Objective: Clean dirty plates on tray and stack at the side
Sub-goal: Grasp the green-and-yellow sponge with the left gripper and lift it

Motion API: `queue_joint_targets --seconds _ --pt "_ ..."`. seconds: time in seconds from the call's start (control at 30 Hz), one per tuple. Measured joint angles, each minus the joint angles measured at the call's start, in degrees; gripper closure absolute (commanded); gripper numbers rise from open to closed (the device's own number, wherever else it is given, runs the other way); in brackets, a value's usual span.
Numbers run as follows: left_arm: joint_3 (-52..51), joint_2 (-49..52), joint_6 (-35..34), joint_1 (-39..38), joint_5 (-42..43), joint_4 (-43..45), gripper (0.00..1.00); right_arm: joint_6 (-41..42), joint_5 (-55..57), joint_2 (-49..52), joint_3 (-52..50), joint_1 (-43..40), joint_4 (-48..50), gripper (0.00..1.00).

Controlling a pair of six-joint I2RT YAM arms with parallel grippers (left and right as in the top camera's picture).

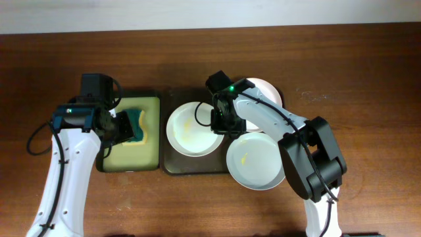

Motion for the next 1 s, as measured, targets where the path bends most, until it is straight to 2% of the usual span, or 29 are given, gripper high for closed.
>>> queue_joint_targets --seconds 0.07,0.13,0.17,0.2,0.23,0.33,0.4,0.47,0.5,0.53,0.63,0.7,0.8,0.87,1.0 --pt "0.0 0.0 0.0 0.0 0.0 0.0 0.69 0.1 0.0 0.0 0.0 0.0 -0.6 0.96" --pt "0.0 0.0 0.0 0.0 0.0 0.0 0.69 0.3 0.3 0.0 0.1 0.0 -0.5 0.96" --pt "0.0 0.0 0.0 0.0 -0.2 0.1 0.66 0.2 0.3 0.0 0.1 0.0 -0.5 0.96" --pt "0.0 0.0 -0.1 0.0 -1.1 0.8 0.55 0.2 0.3 0.0 0.1 0.0 -0.5 0.96" --pt "0.0 0.0 -0.6 0.0 -1.9 1.8 0.50 0.2 0.3 0.0 0.1 0.0 -0.5 0.96" --pt "0.0 3.1 -1.7 0.0 -3.3 3.6 0.46 -0.2 0.4 0.0 0.1 0.0 0.4 0.95" --pt "0.0 7.5 -1.7 0.0 -2.8 3.6 0.45 -1.5 0.5 0.0 0.1 0.0 1.7 0.77" --pt "0.0 9.4 -1.7 0.0 -2.3 3.0 0.43 -2.2 0.5 0.0 0.1 0.0 1.7 0.76" --pt "0.0 9.3 -1.7 0.0 -2.2 3.0 0.43 -2.4 0.5 0.0 0.1 0.0 1.8 0.81" --pt "0.0 9.3 -1.7 0.0 -2.1 3.0 0.44 -2.4 0.5 0.0 0.1 0.0 1.8 0.96" --pt "0.0 9.3 -1.7 0.0 -2.6 3.0 0.41 -2.6 0.5 0.0 0.1 0.0 1.8 0.96" --pt "0.0 9.3 -1.7 0.0 -2.6 3.3 0.29 -2.5 0.5 0.0 0.1 0.0 1.8 0.96" --pt "-3.0 9.1 -1.8 0.0 -2.3 12.3 0.28 -2.6 0.5 0.0 0.1 0.0 2.7 0.96" --pt "-5.1 10.6 2.1 0.0 1.4 18.1 0.23 -2.6 0.7 0.0 0.1 0.0 2.8 0.96" --pt "-5.3 16.9 9.0 0.0 5.6 24.5 0.28 -2.6 1.0 0.0 0.0 0.0 2.8 0.96"
